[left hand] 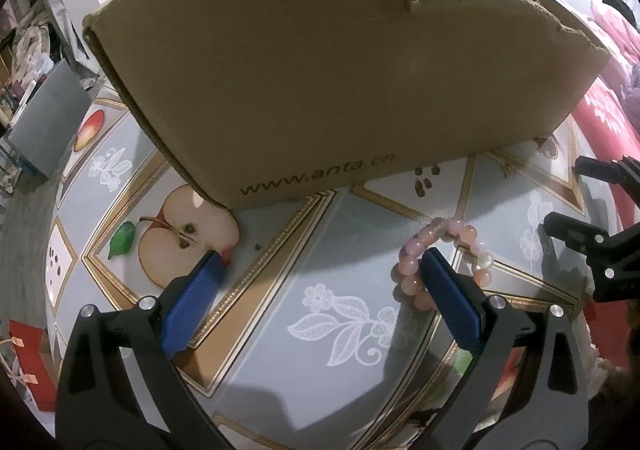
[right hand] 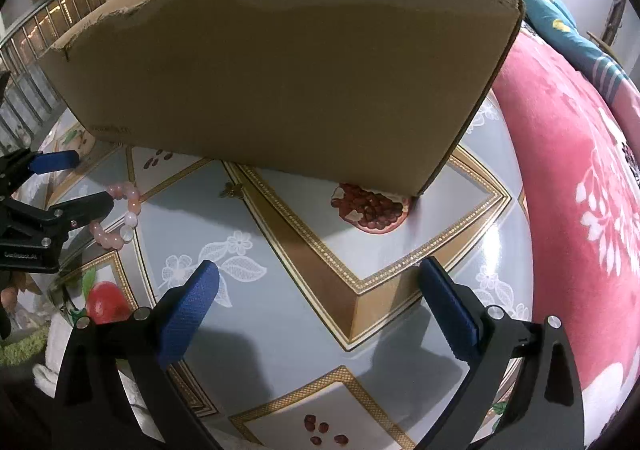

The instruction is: Organize jewelry

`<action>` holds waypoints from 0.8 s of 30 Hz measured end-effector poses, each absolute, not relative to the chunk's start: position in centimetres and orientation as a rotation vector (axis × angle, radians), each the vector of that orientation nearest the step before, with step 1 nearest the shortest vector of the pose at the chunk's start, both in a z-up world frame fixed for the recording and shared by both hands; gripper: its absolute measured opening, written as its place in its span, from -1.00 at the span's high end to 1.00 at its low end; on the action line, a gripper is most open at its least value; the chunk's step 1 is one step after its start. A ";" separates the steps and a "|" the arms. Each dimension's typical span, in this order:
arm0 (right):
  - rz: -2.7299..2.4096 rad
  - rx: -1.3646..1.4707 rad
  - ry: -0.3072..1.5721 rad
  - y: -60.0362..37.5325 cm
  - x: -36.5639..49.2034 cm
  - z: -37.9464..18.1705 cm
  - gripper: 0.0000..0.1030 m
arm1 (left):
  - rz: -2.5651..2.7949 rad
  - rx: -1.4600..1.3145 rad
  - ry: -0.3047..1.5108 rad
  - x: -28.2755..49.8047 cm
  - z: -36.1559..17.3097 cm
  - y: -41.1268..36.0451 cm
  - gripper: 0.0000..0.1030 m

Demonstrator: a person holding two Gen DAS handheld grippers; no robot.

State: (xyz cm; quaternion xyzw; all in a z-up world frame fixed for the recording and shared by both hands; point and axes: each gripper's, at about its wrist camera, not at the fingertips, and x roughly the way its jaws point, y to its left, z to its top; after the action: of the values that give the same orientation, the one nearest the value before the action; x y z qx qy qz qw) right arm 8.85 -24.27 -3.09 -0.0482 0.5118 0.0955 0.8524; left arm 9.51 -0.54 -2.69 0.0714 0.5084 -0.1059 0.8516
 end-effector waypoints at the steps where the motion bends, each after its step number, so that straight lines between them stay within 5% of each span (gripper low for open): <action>1: 0.203 -0.101 1.075 -24.3 8.8 -3.1 -0.88 | -0.223 0.151 1.070 9.5 -2.7 -0.5 -0.86; 24: 0.205 -0.102 1.074 -24.3 8.7 -3.1 -0.88 | -0.227 0.153 1.070 9.9 -2.7 -0.8 -0.86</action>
State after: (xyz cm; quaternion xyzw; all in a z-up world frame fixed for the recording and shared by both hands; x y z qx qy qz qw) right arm 8.75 -24.31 -3.15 -0.0485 0.5106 0.0974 0.8529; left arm 9.87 -0.78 -2.71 0.0728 0.5084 -0.1078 0.8512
